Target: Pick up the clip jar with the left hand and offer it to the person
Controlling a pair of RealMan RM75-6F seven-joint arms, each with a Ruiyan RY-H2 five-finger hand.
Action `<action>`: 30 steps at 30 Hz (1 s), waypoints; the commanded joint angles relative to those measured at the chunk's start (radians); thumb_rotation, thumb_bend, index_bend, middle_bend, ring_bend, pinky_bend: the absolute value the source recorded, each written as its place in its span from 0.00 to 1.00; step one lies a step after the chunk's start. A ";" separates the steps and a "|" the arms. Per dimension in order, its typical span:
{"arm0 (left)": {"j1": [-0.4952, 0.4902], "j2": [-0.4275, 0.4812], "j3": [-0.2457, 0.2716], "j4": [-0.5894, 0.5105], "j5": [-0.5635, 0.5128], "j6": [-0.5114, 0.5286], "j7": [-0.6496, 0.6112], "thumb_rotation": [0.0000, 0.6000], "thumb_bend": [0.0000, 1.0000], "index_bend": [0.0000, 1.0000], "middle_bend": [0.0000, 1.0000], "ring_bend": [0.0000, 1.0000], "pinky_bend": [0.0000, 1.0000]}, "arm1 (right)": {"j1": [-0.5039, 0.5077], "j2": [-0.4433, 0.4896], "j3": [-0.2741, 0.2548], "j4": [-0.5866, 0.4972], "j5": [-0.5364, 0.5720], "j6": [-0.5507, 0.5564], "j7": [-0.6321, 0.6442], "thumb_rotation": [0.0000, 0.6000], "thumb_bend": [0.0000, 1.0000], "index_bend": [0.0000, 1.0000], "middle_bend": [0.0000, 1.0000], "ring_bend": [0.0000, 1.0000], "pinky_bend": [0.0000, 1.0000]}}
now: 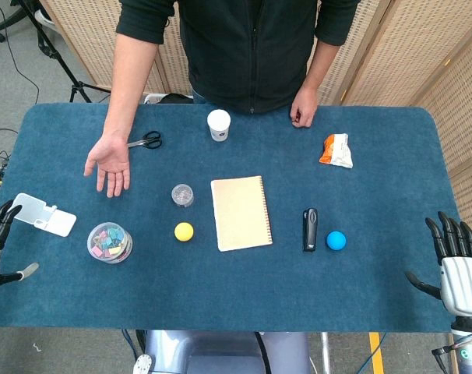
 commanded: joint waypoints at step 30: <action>-0.203 -0.040 0.011 -0.111 0.031 -0.386 0.308 1.00 0.00 0.00 0.00 0.00 0.00 | 0.006 0.014 -0.006 -0.022 0.028 -0.043 -0.017 1.00 0.00 0.00 0.00 0.00 0.00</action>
